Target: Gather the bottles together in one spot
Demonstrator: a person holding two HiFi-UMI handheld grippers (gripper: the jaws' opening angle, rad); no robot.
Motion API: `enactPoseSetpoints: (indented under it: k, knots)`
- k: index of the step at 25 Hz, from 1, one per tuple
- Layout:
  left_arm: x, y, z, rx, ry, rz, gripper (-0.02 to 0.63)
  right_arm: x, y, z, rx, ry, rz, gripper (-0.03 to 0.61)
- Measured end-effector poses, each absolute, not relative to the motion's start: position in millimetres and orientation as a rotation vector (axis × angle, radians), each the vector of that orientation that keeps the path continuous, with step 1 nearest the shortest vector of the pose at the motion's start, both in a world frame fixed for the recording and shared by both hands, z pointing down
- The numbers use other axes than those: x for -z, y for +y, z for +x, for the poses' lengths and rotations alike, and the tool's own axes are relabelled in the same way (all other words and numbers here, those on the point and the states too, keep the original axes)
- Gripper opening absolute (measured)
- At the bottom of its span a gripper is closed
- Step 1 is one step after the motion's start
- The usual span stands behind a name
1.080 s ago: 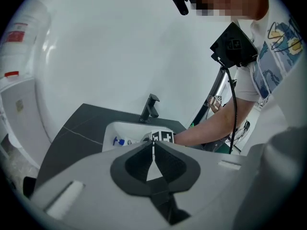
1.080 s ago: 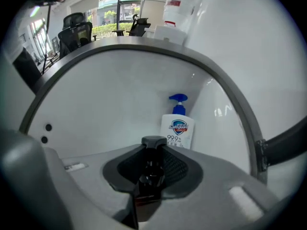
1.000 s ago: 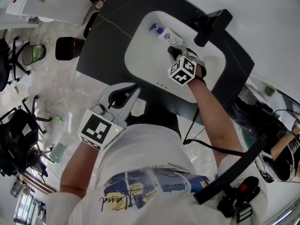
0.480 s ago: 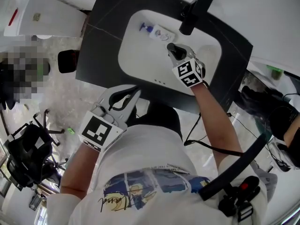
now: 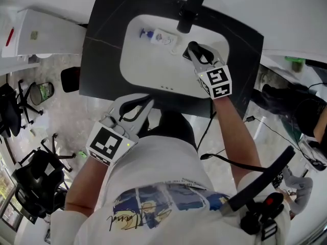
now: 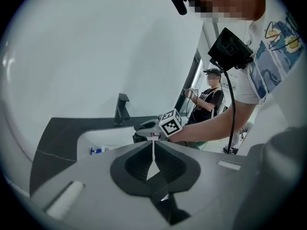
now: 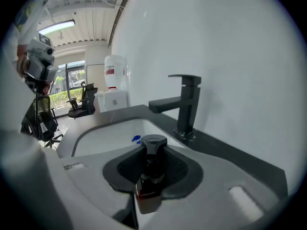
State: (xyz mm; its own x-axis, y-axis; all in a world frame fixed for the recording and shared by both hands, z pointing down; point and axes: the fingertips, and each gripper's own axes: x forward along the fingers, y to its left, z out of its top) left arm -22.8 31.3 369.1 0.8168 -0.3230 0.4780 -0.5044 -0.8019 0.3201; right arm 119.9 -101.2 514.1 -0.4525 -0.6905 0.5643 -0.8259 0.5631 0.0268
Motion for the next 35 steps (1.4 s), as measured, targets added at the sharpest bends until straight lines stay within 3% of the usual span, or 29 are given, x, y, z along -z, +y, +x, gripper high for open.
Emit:
enactPoseSetpoints:
  k: [12, 35]
  knots:
    - [-357.2, 23.9, 18.2, -0.536, -0.509, 2.629, 0.017, -423.5, -140.2, 179.5, -0.224, -2.374, 1.347, 0.082]
    - [-376.8, 2.7, 39.6, -0.605, -0.711, 2.511, 0.017, -435.5, -238.4, 201.4, -0.139, -2.644, 1.176, 0.083]
